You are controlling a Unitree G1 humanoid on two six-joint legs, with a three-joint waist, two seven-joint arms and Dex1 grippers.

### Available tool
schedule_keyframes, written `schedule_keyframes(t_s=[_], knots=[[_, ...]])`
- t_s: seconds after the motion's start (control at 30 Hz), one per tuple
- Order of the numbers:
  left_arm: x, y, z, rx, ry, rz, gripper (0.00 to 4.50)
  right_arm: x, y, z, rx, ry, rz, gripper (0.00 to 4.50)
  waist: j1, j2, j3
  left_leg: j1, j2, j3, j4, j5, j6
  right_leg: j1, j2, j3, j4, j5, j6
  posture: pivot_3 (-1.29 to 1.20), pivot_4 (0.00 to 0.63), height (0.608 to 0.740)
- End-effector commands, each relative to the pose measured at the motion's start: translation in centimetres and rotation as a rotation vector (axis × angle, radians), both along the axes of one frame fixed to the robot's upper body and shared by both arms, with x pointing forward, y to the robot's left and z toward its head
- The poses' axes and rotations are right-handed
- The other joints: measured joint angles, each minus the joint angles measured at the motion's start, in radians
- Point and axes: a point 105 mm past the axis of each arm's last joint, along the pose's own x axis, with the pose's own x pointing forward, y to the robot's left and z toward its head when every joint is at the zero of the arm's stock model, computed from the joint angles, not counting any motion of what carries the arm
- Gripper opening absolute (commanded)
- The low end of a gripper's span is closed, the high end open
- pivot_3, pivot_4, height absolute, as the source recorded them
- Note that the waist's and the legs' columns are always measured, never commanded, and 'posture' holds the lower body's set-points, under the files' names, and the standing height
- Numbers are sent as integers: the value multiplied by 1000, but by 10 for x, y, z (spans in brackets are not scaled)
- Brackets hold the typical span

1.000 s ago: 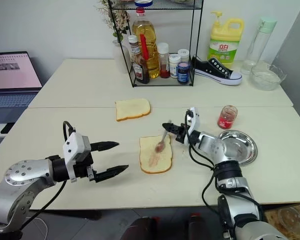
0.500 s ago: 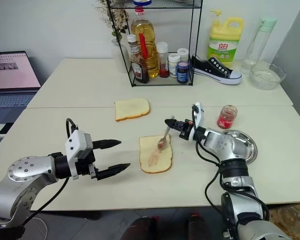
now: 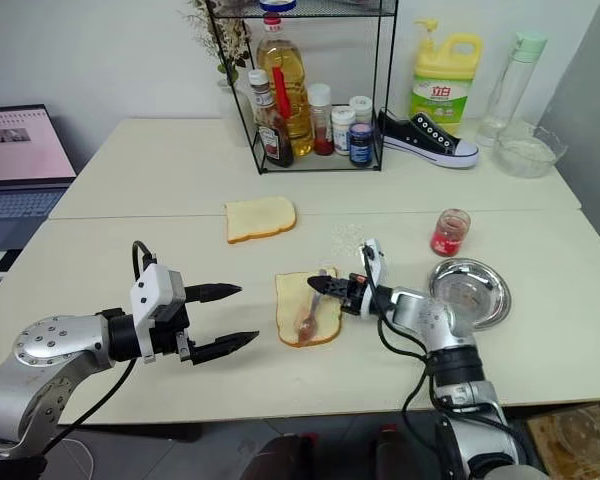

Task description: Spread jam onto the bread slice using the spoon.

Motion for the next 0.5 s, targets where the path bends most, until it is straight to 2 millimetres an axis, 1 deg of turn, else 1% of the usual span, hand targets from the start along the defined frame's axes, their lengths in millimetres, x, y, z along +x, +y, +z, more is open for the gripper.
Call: schedule_keyframes(t_s=[0.03,0.17,0.27,0.37,0.43,0.5], knots=[[-2,-2,12,7,-43,-20,4500,22,-9,20,17,-73,-74,15,0,0,0,0,0,0,0,0,0,0,0,0,0,0,0,0,150,740],[-1,-3,12,5,-44,-22,4500,31,-7,25,4,-106,-77,15,1,0,0,-1,0,0,0,0,0,0,0,0,-1,0,0,0,150,740],[0,-5,13,-1,-49,-28,4500,44,-6,32,5,-132,-136,15,0,0,0,0,0,0,0,0,0,0,0,0,-1,0,0,0,150,740],[2,-6,13,-2,-51,-29,4500,51,-9,41,24,-151,-183,15,0,0,0,0,0,0,0,0,0,-1,0,0,0,0,0,0,150,740],[3,-6,14,-2,-51,-31,4500,49,-10,54,55,-165,-176,15,1,0,0,-1,0,0,0,0,0,-1,0,0,0,0,0,0,150,740],[3,-6,14,-3,-51,-36,4500,41,-13,66,83,-180,-150,15,1,0,0,-1,0,0,0,0,0,-1,0,0,0,0,0,0,150,740]])
